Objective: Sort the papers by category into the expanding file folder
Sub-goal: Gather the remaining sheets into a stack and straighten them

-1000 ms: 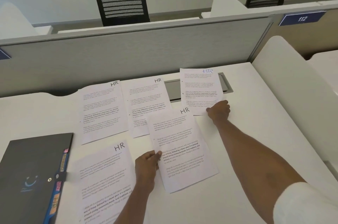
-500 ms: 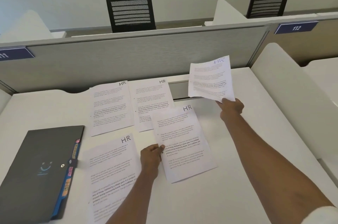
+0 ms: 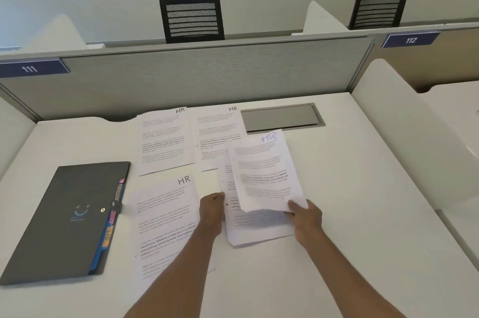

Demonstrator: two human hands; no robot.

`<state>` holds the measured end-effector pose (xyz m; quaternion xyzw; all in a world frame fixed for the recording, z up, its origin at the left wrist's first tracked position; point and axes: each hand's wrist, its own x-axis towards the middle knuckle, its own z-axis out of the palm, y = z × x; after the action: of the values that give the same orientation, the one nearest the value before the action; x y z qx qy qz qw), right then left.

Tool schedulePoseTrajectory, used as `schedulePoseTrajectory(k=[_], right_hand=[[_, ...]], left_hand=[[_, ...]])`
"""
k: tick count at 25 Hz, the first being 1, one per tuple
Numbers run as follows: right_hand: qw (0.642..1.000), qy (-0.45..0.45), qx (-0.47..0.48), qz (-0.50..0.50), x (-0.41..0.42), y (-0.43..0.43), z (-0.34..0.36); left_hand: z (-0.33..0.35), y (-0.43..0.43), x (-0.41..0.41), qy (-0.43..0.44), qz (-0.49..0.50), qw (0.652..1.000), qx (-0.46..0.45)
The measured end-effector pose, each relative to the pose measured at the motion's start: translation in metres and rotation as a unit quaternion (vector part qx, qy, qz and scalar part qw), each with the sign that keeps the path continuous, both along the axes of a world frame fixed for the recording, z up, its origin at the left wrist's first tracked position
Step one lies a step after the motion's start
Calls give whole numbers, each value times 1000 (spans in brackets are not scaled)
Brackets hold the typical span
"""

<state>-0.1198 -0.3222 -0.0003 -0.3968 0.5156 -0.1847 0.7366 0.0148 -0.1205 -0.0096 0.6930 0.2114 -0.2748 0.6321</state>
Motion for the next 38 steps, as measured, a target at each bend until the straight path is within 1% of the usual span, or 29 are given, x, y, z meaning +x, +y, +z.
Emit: schedulePoseTrajectory(k=[3,5,8,11,12,14,16,17,21,24,27,30,33,37,38], right_hand=[[997,51,-36,37,-22,17,-13],[994,74,-59,53,-31,23,-16],[991,86,-82,63,-37,27,-18],[983,105,-126,77,-41,31,-14],[975,124,-163,87,-42,31,-12],[946,168,-256,108,-39,31,-6],[918,175,-333,126,-27,29,-3],[911,169,-346,146,-17,30,-1],[892,148,-341,258,48,43,17],[882,149,-365,258,101,50,20],[857,169,-409,264,151,47,12],[827,236,-429,275,191,45,9],[805,292,-436,277,220,48,6],[765,364,-445,291,240,58,0],[762,371,-443,292,243,60,0]], left_hand=[[3,2,-3,9,12,1000,-9],[2,2,-6,6,-6,1000,-25],[-3,0,-9,-20,-56,998,-3],[1,-3,-10,-32,-50,998,5],[4,-3,-9,-32,-43,999,-5],[13,1,-5,-29,-35,998,-34],[21,12,3,-31,-27,997,-60],[25,21,9,-32,-20,997,-69],[28,66,33,-37,28,996,-81],[21,109,51,-36,71,995,-62],[8,144,64,-24,97,994,-37],[-4,159,71,-19,100,994,-24],[-9,162,72,-13,108,994,-31],[-16,168,73,-6,105,994,-38],[-16,169,74,-6,103,994,-38]])
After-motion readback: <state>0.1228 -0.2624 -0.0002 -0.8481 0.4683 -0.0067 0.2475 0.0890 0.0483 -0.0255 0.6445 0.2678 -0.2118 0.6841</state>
